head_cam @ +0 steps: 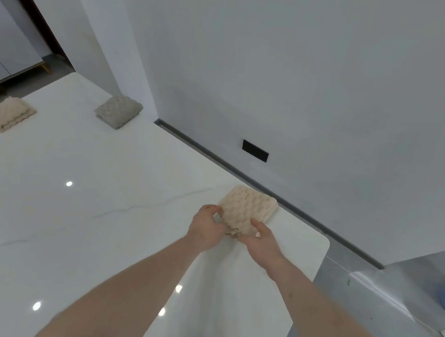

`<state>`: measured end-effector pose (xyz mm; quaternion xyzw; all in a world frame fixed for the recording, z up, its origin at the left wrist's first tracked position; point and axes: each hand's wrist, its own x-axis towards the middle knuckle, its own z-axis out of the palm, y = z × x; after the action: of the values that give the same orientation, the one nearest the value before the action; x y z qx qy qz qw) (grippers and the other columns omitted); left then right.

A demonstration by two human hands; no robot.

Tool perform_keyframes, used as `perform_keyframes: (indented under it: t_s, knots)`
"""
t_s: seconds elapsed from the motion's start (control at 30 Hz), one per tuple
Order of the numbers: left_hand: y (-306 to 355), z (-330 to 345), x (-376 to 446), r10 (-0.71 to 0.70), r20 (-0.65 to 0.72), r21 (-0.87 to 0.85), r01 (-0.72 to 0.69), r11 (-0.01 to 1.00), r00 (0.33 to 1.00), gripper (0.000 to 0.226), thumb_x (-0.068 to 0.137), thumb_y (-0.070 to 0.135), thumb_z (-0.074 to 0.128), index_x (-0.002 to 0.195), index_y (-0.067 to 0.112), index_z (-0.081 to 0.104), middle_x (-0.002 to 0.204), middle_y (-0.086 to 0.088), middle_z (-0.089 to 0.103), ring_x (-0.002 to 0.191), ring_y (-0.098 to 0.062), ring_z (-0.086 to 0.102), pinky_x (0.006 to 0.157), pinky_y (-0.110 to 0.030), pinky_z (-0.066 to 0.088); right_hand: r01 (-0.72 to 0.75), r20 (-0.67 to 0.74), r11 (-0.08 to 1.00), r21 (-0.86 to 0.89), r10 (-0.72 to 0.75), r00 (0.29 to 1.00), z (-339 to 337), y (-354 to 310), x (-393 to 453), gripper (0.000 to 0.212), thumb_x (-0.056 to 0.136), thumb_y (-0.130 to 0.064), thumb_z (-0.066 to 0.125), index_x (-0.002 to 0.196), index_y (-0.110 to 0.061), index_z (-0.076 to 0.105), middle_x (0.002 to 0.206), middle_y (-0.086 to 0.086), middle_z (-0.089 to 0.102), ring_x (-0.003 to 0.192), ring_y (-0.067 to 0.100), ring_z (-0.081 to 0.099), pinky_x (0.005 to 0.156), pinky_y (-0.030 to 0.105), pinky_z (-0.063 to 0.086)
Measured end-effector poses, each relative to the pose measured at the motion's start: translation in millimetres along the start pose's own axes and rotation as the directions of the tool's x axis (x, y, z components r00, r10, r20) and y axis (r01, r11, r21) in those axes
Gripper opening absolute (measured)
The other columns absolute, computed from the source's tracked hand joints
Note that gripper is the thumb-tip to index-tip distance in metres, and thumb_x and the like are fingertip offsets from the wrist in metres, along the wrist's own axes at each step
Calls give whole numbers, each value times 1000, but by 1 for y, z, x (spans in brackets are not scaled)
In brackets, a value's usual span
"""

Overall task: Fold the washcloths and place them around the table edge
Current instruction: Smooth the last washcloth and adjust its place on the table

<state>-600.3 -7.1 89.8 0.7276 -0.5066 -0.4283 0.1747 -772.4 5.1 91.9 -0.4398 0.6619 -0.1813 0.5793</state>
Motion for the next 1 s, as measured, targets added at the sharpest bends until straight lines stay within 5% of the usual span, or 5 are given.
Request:
perform_keyframes:
  t_s: [0.13,0.3,0.77,0.9,1.0]
  knots:
    - [-13,-7,0,129,91,360,-153,920,987,63,88,15,54,150,23,42,162,2,19,143,-26,29,110,-41,42,-6,-136,972,-234,-26,990,12,1,2,73,91,-25,57,156,-26,24,163,-6,0,144,26,33,112,43,40]
    - [-8,7,-9,194,326,442,-331,834,925,75,82,10,52,151,35,36,168,9,5,148,-27,19,116,-44,36,-85,-117,955,-286,53,992,13,18,2,78,88,-21,58,157,-23,22,159,2,25,141,24,37,111,38,40]
    - [6,7,9,58,417,352,-220,910,907,91,67,34,54,156,28,35,167,6,16,153,-21,19,124,-31,17,-178,14,929,325,183,983,-3,14,6,54,89,-7,60,136,-31,48,127,-16,59,111,11,57,93,38,51]
    - [-8,10,8,228,358,403,-370,837,906,81,77,10,56,153,33,37,167,8,9,149,-21,19,117,-42,32,58,-306,989,-133,-96,947,3,30,0,86,85,-6,59,155,-33,17,160,-12,11,129,22,48,94,36,50]
    - [-12,17,5,311,324,483,-439,758,893,85,76,10,56,153,34,32,167,7,7,150,-21,13,118,-43,28,188,-210,785,-591,-374,903,3,37,-5,88,85,-5,55,157,-38,15,164,-14,-3,138,20,32,100,35,47]
